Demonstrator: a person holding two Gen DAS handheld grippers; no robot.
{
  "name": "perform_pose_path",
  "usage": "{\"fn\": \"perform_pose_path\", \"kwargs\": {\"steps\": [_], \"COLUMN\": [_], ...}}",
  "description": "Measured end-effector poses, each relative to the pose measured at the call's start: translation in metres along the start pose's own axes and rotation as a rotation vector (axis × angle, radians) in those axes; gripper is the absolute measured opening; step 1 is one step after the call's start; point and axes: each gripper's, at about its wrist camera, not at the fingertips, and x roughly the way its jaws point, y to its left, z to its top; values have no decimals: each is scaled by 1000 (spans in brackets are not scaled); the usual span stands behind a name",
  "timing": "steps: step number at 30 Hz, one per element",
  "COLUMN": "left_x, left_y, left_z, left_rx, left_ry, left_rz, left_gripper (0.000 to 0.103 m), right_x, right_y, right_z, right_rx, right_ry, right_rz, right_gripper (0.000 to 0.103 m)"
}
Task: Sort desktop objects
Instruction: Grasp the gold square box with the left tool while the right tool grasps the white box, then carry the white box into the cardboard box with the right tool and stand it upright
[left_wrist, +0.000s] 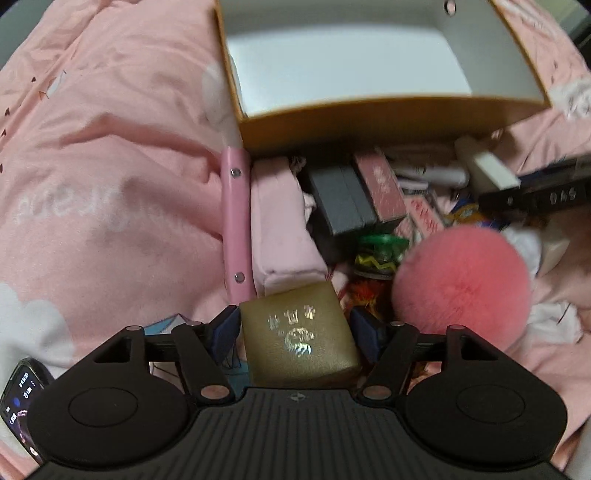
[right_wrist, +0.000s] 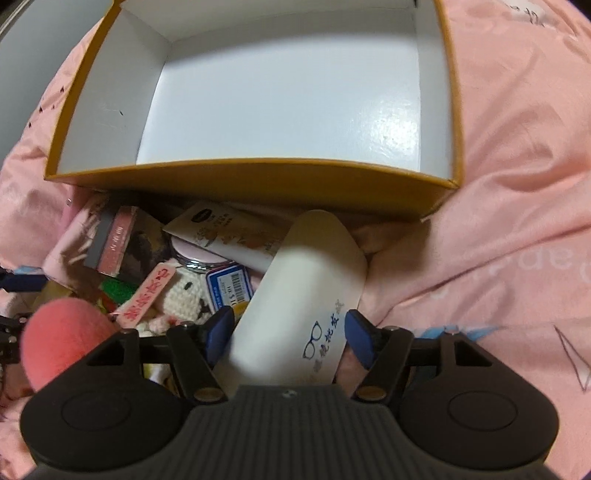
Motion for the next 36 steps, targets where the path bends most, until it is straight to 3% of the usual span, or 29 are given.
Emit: {"fn": "perform_pose_path", "kwargs": {"steps": [4, 9, 12, 19, 29, 36], "left_x": [4, -3, -12, -43, -86, -112], "left_y": [1, 10, 15, 27, 8, 2], "left_z": [-6, -11, -16, -26, -11, 13], "left_rx": [-5, -56, -81, -151, -93, -43], "left_ry": [31, -3, -41, -154, -339, -445], "left_rz": [-8, -34, -53, -132, -146, -139], "left_gripper": [76, 75, 74, 74, 74, 74], "right_x": [-12, -41, -45, -57, -88, -146], "right_y": [-4, -15, -26, -34, 8, 36], "right_z": [-5, -12, -17, -27, -32, -6], "right_rx": [4, 31, 44, 78, -34, -118], "right_ry": [-18, -54, -62, -104, -207, -362], "right_rz": [19, 29, 12, 64, 86, 121], "right_gripper": [63, 41, 34, 31, 30, 30]}}
